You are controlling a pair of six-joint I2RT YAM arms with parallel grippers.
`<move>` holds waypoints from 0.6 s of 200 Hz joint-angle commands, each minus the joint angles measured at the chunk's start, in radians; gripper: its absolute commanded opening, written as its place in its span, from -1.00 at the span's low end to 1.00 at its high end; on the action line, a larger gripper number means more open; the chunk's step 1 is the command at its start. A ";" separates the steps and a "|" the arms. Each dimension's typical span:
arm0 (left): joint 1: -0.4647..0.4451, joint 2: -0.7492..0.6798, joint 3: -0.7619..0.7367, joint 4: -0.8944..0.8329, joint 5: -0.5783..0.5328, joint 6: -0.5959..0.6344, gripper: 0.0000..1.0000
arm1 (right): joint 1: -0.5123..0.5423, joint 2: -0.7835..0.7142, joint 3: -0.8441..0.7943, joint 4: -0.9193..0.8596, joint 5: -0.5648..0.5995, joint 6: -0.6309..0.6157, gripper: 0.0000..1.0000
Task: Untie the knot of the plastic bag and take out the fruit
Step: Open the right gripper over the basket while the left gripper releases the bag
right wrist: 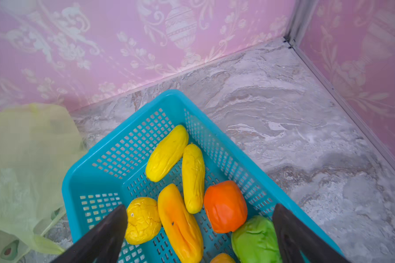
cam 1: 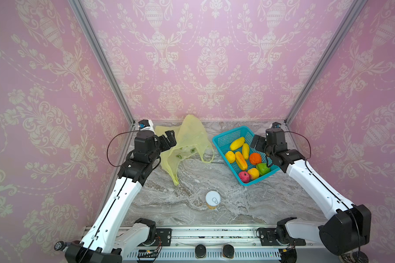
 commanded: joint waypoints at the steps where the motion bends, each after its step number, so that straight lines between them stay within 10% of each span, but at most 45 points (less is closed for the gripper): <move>1: 0.012 -0.103 -0.108 -0.057 -0.345 0.060 0.99 | -0.166 -0.072 -0.075 -0.104 -0.009 0.097 1.00; 58: 0.081 -0.242 -0.701 0.685 -0.829 0.387 0.99 | -0.520 0.052 -0.200 -0.078 -0.167 0.111 0.77; 120: 0.154 0.199 -0.726 0.834 -0.562 0.442 0.99 | -0.401 0.135 -0.269 0.100 -0.219 0.018 0.91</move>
